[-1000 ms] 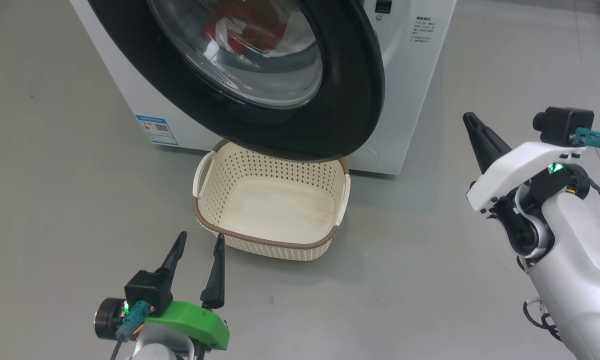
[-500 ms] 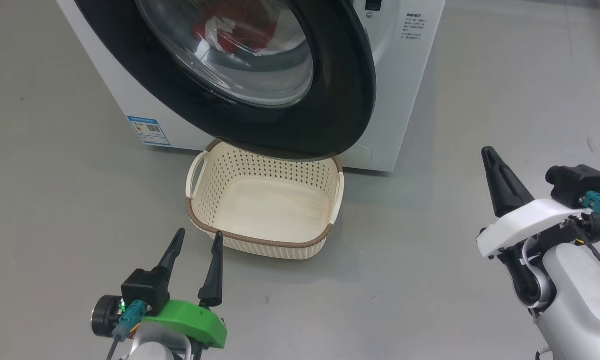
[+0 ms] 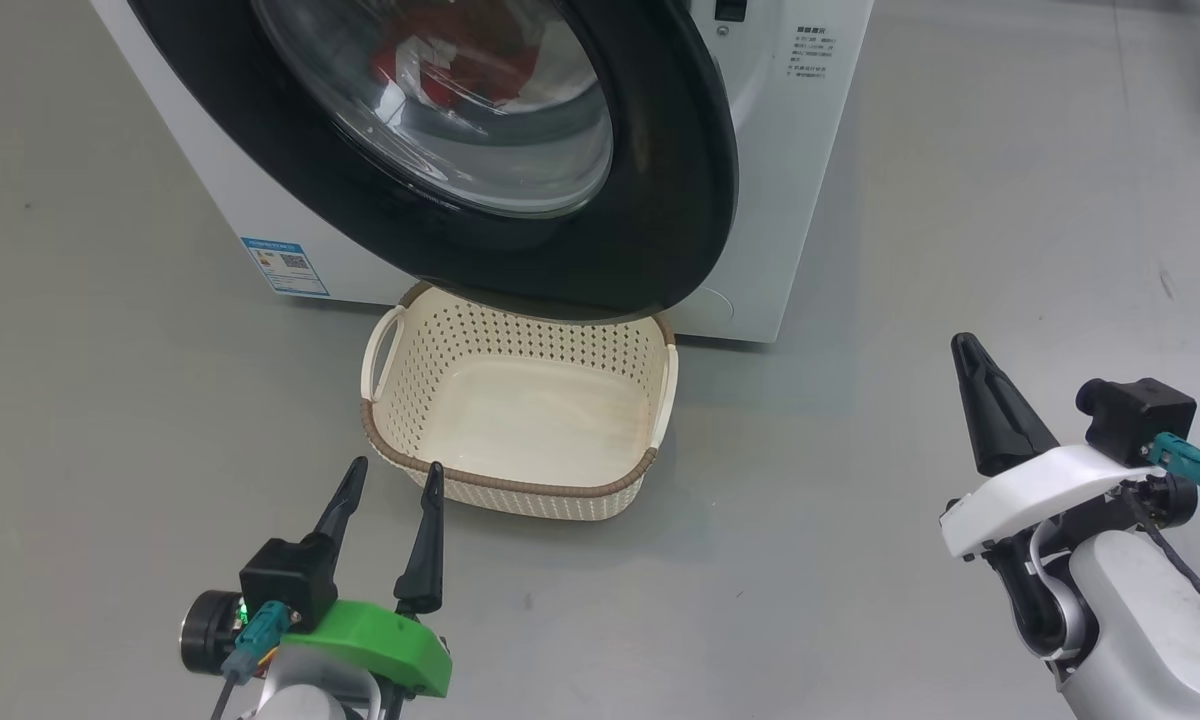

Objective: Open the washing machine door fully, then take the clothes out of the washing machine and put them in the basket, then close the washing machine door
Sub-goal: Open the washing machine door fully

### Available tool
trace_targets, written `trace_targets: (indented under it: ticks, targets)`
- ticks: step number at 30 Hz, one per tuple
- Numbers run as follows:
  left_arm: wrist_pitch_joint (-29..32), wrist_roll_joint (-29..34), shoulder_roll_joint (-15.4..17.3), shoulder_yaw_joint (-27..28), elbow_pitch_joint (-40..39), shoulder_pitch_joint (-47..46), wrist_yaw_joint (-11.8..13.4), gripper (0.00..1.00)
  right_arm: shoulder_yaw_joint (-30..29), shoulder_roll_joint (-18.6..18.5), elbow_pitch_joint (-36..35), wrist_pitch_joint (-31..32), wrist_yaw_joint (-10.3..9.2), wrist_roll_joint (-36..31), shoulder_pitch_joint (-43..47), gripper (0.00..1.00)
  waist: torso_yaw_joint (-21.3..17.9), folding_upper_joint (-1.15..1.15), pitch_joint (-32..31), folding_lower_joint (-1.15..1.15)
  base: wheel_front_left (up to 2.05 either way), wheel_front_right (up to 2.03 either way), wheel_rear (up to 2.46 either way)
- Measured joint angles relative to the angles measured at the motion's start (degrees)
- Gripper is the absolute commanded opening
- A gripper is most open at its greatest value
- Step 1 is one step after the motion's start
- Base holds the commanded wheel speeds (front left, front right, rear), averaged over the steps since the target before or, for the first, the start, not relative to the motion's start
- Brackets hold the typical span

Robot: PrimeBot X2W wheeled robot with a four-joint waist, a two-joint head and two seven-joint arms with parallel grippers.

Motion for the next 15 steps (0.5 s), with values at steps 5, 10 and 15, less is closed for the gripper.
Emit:
trace_targets:
  ticks: [5,10,15]
  targets:
    - [0.00,0.00,0.00,0.00,-0.03,0.01,-0.03,1.00,0.12,-0.10,-0.94,-0.01,-0.44,-0.37,0.92,0.00,-0.14,0.00,0.09,0.00,0.00,0.00,0.00]
    - [0.00,0.00,0.00,-0.01,-0.09,0.03,-0.10,1.00,-0.14,-0.33,-1.52,-0.18,-1.91,-0.81,1.39,1.00,-0.13,0.00,0.22,0.00,0.00,0.00,0.00]
    - [0.00,0.00,0.01,-0.02,-0.08,0.04,-0.26,1.00,-0.13,-0.41,-1.92,-0.18,-2.05,-0.85,2.01,1.00,-0.07,0.00,0.27,0.00,0.00,0.00,0.00]
